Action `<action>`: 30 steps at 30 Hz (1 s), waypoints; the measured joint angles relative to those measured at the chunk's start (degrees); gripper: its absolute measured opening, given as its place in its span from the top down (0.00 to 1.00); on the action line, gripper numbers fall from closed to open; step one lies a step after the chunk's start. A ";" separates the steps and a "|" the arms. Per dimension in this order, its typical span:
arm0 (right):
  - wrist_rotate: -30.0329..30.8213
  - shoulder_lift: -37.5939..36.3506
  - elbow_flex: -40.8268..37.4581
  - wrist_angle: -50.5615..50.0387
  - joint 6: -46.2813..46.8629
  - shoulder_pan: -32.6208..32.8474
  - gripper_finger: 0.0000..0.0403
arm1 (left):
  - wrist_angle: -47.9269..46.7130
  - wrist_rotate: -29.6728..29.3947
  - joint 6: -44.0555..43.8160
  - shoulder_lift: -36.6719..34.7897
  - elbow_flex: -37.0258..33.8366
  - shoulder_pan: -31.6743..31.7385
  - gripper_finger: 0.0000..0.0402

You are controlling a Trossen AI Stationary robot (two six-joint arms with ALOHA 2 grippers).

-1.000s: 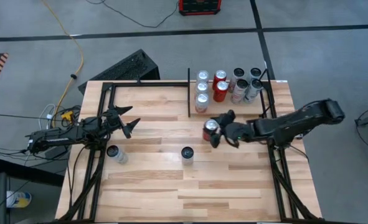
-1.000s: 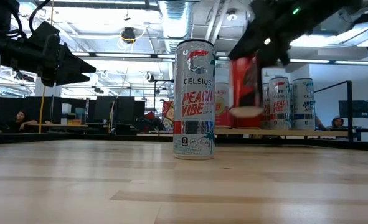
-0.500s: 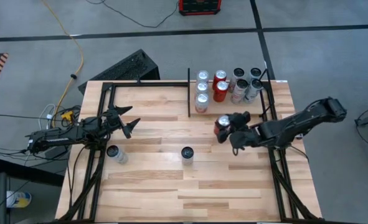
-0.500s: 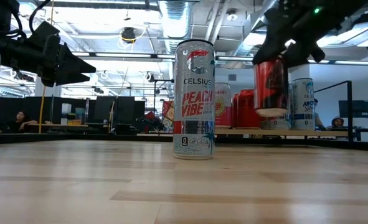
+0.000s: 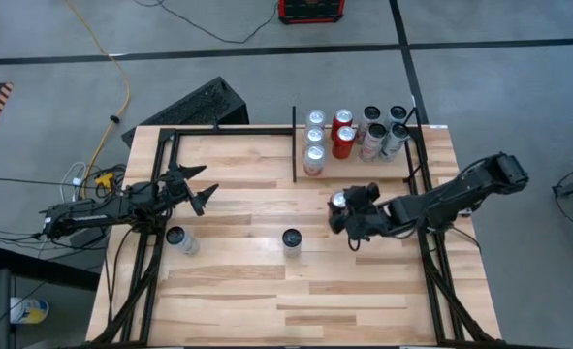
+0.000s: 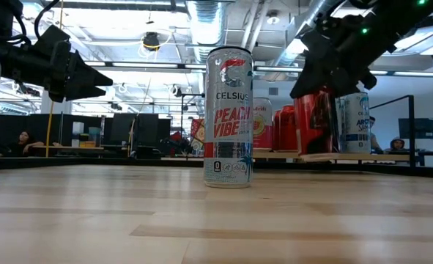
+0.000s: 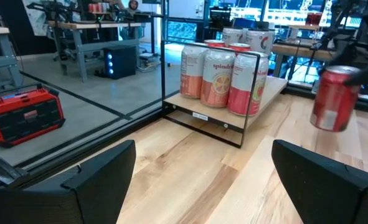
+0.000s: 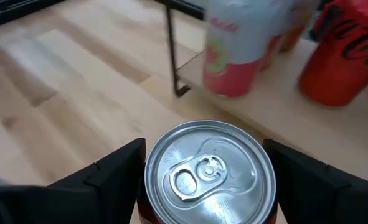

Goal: Place canned beverage on shelf
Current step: Put the red soda can on the shelf

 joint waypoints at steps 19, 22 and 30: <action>3.06 6.26 0.00 7.84 -5.18 4.29 0.15 | 0.00 -0.02 0.00 0.00 0.00 -0.01 0.10; 3.20 6.26 0.00 10.54 -7.44 4.43 0.11 | 0.00 -0.02 0.00 0.00 0.01 0.01 0.10; 3.20 6.13 0.29 11.14 -9.95 4.23 0.07 | 0.00 -0.01 0.00 0.02 0.01 0.00 0.10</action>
